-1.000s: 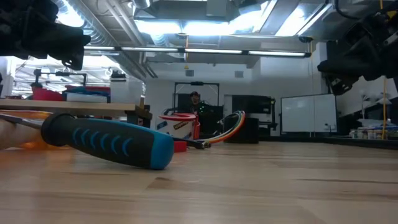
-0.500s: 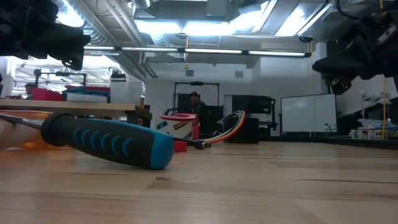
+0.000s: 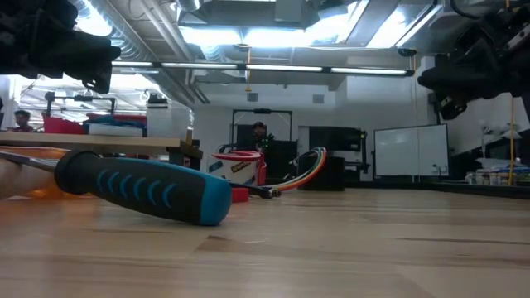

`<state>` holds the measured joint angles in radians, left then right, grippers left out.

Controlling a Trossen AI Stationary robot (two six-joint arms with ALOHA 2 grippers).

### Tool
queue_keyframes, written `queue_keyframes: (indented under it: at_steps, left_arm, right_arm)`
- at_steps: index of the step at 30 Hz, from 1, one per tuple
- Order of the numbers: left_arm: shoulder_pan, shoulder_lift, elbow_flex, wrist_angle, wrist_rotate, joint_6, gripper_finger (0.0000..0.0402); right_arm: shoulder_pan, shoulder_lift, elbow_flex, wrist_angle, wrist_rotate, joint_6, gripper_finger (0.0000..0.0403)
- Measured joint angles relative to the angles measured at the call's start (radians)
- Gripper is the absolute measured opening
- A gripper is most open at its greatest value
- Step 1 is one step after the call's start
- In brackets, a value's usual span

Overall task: Coil cords
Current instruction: Move the tape dispenser to the top right of the table

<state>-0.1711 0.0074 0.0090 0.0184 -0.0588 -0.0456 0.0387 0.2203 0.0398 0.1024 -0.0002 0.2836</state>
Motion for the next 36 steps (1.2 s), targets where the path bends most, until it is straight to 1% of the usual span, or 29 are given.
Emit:
queue_keyframes:
  at_steps: [3, 8, 10, 12, 15, 18, 23, 28, 36]
  left_arm:
    - [0.0, 0.0, 0.0, 0.0, 0.0, 0.0, 0.0072]
    - [0.0, 0.0, 0.0, 0.0, 0.0, 0.0, 0.0072]
    - [0.0, 0.0, 0.0, 0.0, 0.0, 0.0, 0.0072]
    - [0.0, 0.0, 0.0, 0.0, 0.0, 0.0, 0.0072]
    - [0.0, 0.0, 0.0, 0.0, 0.0, 0.0, 0.0072]
    - [0.0, 0.0, 0.0, 0.0, 0.0, 0.0, 0.0072]
    - [0.0, 0.0, 0.0, 0.0, 0.0, 0.0, 0.0072]
    - [0.0, 0.0, 0.0, 0.0, 0.0, 0.0, 0.0072]
    - [0.0, 0.0, 0.0, 0.0, 0.0, 0.0, 0.0072]
  right_arm:
    - [0.0, 0.0, 0.001, 0.0, 0.013, 0.0, 0.0101]
    - [0.0, 0.0, 0.002, 0.005, 0.143, 0.008, 0.0186]
    - [0.0, 0.0, 0.003, 0.008, 0.171, 0.005, 0.0212]
    - [0.0, 0.0, 0.003, 0.006, 0.173, 0.004, 0.0228]
    - [0.0, 0.025, 0.005, 0.012, 0.169, 0.004, 0.0233]
    - [0.0, 0.063, 0.005, 0.035, 0.166, 0.02, 0.0226]
    - [0.0, 0.168, 0.07, 0.037, 0.166, 0.028, 0.0219]
    - [0.0, 0.313, 0.187, 0.04, 0.166, -0.002, 0.0218]
    - [0.0, 0.616, 0.397, 0.037, 0.165, -0.027, 0.0218]
